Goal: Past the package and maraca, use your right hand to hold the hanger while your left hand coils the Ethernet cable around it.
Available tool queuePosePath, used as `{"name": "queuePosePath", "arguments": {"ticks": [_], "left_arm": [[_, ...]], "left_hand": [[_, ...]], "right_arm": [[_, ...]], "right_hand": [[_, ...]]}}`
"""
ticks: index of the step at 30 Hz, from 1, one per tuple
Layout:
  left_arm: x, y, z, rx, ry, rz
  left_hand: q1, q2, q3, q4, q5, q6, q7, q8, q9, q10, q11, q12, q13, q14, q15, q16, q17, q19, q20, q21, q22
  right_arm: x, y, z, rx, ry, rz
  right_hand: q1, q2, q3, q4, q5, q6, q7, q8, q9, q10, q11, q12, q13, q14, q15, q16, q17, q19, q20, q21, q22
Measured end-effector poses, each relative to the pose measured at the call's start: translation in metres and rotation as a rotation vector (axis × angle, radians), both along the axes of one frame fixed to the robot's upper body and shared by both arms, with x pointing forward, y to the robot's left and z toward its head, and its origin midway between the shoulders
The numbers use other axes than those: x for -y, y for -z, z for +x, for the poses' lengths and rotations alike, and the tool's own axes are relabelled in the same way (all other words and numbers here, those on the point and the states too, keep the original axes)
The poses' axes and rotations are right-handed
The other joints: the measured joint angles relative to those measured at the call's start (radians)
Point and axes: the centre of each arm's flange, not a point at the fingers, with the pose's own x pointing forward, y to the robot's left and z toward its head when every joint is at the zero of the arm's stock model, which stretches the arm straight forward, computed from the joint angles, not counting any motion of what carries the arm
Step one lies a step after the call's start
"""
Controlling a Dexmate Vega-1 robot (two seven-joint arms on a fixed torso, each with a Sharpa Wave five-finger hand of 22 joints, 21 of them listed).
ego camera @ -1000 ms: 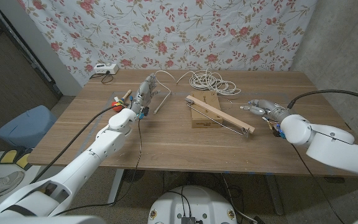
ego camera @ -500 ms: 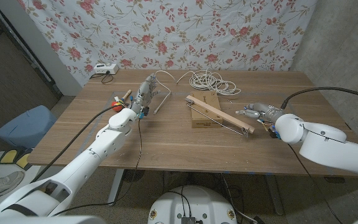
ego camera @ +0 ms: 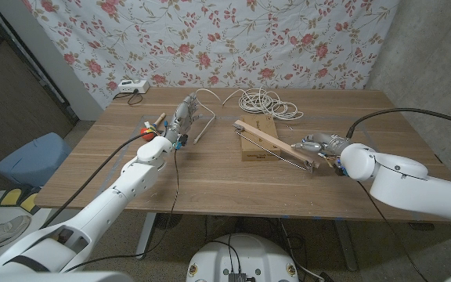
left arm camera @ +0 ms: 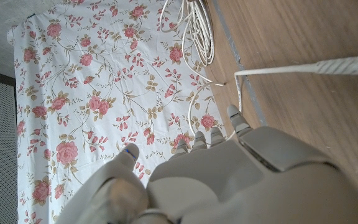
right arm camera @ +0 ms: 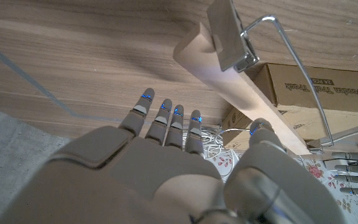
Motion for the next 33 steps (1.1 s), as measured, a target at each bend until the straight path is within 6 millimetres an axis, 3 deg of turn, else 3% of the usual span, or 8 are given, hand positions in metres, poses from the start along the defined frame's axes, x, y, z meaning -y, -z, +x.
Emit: {"name": "queuePosePath", "arguments": {"ticks": [10, 17, 21, 26, 30, 33], "left_arm": [[-0.001, 0.000, 0.002, -0.004, 0.003, 0.000], [-0.003, 0.000, 0.004, -0.008, 0.005, 0.000], [-0.003, 0.000, 0.005, -0.009, 0.006, 0.000], [-0.004, 0.001, 0.005, -0.010, 0.006, -0.002], [-0.005, 0.001, 0.005, -0.012, 0.005, -0.003], [-0.005, 0.001, 0.006, -0.012, 0.006, -0.004]], "left_hand": [[0.000, 0.000, 0.000, 0.000, 0.000, 0.000, 0.000, 0.000, 0.000, 0.000, 0.000, 0.000, 0.000, 0.000, 0.000, -0.006, 0.000, 0.000, 0.000, -0.004, 0.000], [0.000, 0.000, 0.000, 0.000, 0.000, 0.000, 0.000, 0.000, 0.000, -0.002, 0.002, -0.004, 0.000, 0.000, 0.000, -0.006, 0.000, 0.000, 0.000, -0.007, 0.000], [0.000, 0.000, 0.000, 0.000, 0.000, 0.000, 0.000, 0.000, 0.000, -0.002, 0.002, -0.004, 0.000, 0.000, 0.000, -0.006, 0.000, 0.000, 0.000, -0.011, 0.000], [0.000, 0.000, 0.000, 0.000, 0.000, 0.000, 0.000, 0.000, 0.000, -0.002, 0.002, -0.004, 0.000, 0.000, 0.000, -0.006, 0.000, 0.000, 0.000, -0.011, 0.000], [0.000, 0.000, 0.000, 0.000, 0.000, 0.000, 0.000, 0.000, 0.000, -0.002, 0.002, -0.004, 0.000, 0.000, 0.000, -0.006, 0.000, 0.000, 0.000, -0.011, 0.000], [0.000, 0.000, 0.000, 0.000, 0.000, 0.000, 0.000, 0.000, 0.000, -0.002, 0.002, -0.004, 0.000, 0.000, 0.000, -0.006, 0.000, 0.000, 0.000, -0.015, 0.000]], "right_arm": [[-0.012, 0.004, 0.002, -0.028, -0.006, -0.038], [-0.020, 0.006, 0.004, -0.043, -0.005, -0.076], [-0.025, 0.007, 0.006, -0.049, -0.003, -0.095], [-0.030, 0.008, 0.009, -0.051, 0.001, -0.118], [-0.033, 0.009, 0.013, -0.043, 0.020, -0.149], [-0.036, 0.014, 0.015, -0.049, 0.024, -0.160]], "right_hand": [[0.013, -0.013, -0.003, -0.009, 0.000, 0.000, 0.000, 0.000, 0.000, 0.005, -0.005, 0.000, 0.005, 0.005, -0.005, 0.000, 0.000, 0.007, -0.001, 0.000, 0.000], [0.058, -0.017, 0.008, -0.037, 0.003, 0.000, 0.000, 0.000, 0.000, 0.012, -0.013, 0.000, 0.005, 0.043, -0.021, 0.008, 0.000, 0.016, -0.004, 0.000, 0.000], [0.102, 0.002, 0.028, -0.056, 0.013, 0.000, 0.000, 0.000, 0.001, 0.018, -0.018, -0.005, 0.005, 0.051, -0.029, 0.008, 0.000, 0.026, -0.007, 0.000, 0.000], [0.201, 0.016, 0.057, -0.085, 0.027, 0.007, -0.007, 0.000, 0.005, 0.030, -0.030, -0.005, 0.005, 0.076, -0.032, 0.015, 0.005, 0.055, -0.020, 0.001, 0.000], [0.330, 0.045, 0.101, -0.091, 0.040, 0.029, -0.014, 0.000, 0.005, 0.065, -0.050, -0.005, 0.005, 0.129, -0.033, 0.030, 0.008, 0.120, -0.042, 0.021, 0.000], [0.435, 0.074, 0.127, -0.090, 0.042, 0.065, -0.021, 0.006, 0.005, 0.107, -0.073, -0.005, 0.009, 0.177, -0.033, 0.057, 0.019, 0.180, -0.078, 0.041, 0.004]]}}
